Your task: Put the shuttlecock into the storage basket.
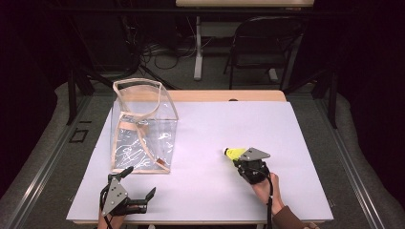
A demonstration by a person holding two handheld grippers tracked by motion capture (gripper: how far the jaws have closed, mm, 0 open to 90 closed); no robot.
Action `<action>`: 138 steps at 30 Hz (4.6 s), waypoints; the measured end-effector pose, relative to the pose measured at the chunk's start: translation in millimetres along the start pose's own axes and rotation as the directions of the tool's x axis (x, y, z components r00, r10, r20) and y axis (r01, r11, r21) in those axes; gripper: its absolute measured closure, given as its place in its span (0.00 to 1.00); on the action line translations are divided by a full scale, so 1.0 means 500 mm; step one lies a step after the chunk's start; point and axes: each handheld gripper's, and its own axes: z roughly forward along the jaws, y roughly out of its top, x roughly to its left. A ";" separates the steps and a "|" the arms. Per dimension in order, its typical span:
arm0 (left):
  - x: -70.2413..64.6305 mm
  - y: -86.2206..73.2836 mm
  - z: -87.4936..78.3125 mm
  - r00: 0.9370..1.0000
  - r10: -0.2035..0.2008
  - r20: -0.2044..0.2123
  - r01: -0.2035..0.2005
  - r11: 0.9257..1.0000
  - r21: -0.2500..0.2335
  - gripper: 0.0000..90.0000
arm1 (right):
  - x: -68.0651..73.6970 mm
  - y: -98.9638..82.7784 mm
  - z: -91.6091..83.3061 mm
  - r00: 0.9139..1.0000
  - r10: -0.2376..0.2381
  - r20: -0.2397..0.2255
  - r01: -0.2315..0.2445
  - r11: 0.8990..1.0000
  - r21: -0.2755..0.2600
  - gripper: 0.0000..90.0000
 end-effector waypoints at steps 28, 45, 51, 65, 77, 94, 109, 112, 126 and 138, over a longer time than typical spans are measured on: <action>0.002 0.001 0.002 1.000 0.003 -0.002 -0.003 1.000 0.000 0.00 | -0.006 0.032 -0.027 1.000 -0.019 -0.001 0.019 1.000 -0.023 0.99; 0.002 0.001 0.003 1.000 0.004 -0.001 -0.004 1.000 -0.001 0.00 | -0.015 0.061 -0.054 0.999 -0.037 0.013 0.038 0.999 -0.038 0.99; 0.002 0.001 0.003 1.000 0.004 -0.001 -0.004 1.000 0.000 0.00 | -0.019 0.077 -0.060 0.999 -0.052 0.010 0.052 0.998 -0.038 0.99; 0.002 0.001 0.004 1.000 0.003 0.000 -0.003 1.000 0.001 0.00 | -0.023 0.102 -0.066 0.996 -0.091 0.003 0.092 0.995 -0.030 0.99; 0.002 0.001 0.004 1.000 0.003 0.001 -0.003 1.000 0.002 0.00 | -0.022 0.127 -0.066 0.992 -0.127 -0.003 0.127 0.992 -0.023 0.99; 0.002 0.001 0.005 1.000 0.001 0.001 -0.001 1.000 0.001 0.00 | -0.025 0.165 -0.060 0.988 -0.151 -0.022 0.151 0.988 -0.015 1.00; 0.003 0.001 0.004 1.000 0.002 0.001 -0.002 1.000 0.001 0.00 | -0.023 0.199 -0.048 0.984 -0.171 -0.047 0.171 0.985 -0.011 1.00; 0.003 0.001 0.004 1.000 0.000 -0.001 0.000 1.000 0.000 0.00 | -0.024 0.203 -0.048 0.983 -0.175 -0.048 0.174 0.985 -0.012 1.00; 0.002 0.001 0.005 1.000 0.003 0.001 -0.003 1.000 0.005 0.00 | -0.026 0.245 -0.030 0.977 -0.202 -0.068 0.201 0.979 -0.016 1.00; 0.002 0.001 0.005 1.000 0.002 0.003 -0.002 1.000 0.002 0.00 | -0.023 0.270 -0.021 0.973 -0.218 -0.081 0.218 0.976 -0.010 1.00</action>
